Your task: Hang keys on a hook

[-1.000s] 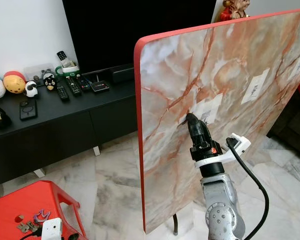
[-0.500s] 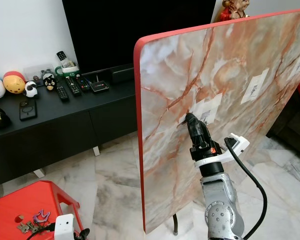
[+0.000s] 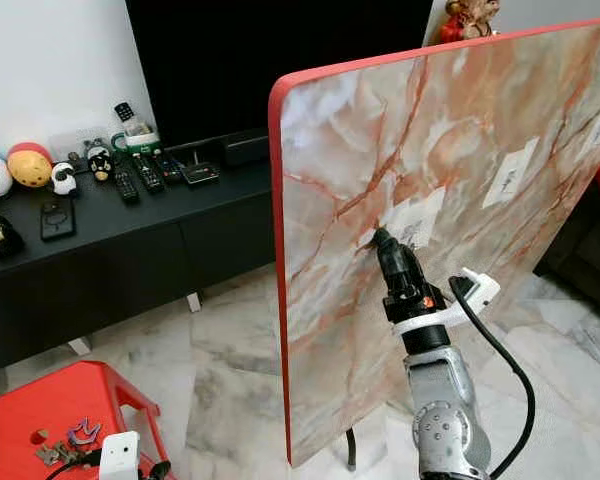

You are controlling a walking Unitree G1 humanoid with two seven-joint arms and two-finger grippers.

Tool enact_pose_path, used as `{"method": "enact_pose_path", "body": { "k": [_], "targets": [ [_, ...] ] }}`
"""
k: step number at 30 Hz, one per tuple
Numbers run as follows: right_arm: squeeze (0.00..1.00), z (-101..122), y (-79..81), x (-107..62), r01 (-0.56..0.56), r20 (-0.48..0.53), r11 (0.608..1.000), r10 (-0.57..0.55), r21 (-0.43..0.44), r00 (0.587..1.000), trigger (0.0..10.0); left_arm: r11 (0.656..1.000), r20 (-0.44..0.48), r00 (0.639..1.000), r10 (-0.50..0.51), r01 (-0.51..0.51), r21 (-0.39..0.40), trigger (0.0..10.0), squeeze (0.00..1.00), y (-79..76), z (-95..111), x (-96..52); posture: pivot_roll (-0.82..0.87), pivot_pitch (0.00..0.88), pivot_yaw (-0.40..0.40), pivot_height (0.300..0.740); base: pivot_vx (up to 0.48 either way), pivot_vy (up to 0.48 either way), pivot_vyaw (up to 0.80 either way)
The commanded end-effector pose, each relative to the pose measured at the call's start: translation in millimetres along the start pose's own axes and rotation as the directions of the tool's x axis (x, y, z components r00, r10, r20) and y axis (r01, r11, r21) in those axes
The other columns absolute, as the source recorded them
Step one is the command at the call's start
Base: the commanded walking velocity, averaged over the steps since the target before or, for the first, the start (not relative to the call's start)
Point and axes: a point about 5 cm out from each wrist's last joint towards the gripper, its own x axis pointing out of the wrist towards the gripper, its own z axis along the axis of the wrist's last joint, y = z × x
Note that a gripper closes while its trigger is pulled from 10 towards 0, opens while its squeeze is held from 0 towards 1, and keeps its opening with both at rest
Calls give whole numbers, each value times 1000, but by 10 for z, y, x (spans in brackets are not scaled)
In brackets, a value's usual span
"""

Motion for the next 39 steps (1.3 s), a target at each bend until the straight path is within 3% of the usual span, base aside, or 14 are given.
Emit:
{"method": "enact_pose_path", "body": {
  "k": [1, 11, 20, 24, 31, 36, 39],
  "targets": [
    [0, 54, -44, 2, 22, 13, 1000, -21, -17, 1000, 10000, 1000, -16, 1000, 0, 0, -6, 10000, 0, 11, -49, -15, 18, 0, -58, 740, 0, 0, 0],
    [0, 63, -79, -22, 34, 17, 999, -33, -31, 999, 10000, 1000, -15, 1000, 0, 0, -4, 10000, 0, 22, -43, -14, 18, 0, -56, 740, 0, 0, 0],
    [0, 38, 120, -3, -51, 33, 999, 51, 16, 998, 10000, 1000, -10, 1000, 4, -4, -7, 10000, 0, 30, -30, -11, 17, 0, -57, 740, 0, 0, 0],
    [0, -13, 273, -47, -129, 12, 990, 128, 59, 992, 10000, 1000, -7, 1000, 2, -2, -9, 10000, 0, 27, -24, -9, 20, 0, -60, 740, 0, 0, 0],
    [0, 31, 403, -146, -191, 7, 978, 191, 79, 981, 10000, 1000, -9, 1000, 3, -3, -12, 10000, 0, 32, -27, -10, 2, 0, -55, 740, 0, 0, 0],
    [0, -16, 282, -197, -131, -38, 990, 133, 56, 990, 10000, 1000, -11, 1000, -1, 1, -10, 10000, 0, 27, -26, -8, 5, 0, -59, 740, 0, 0, 0],
    [0, -82, 156, -264, -81, -101, 997, 81, -4, 992, 10000, 1000, -11, 1000, 1, -1, -14, 10000, 0, 30, -28, -10, 9, 0, -63, 740, 0, 0, 0]
  ]
}}
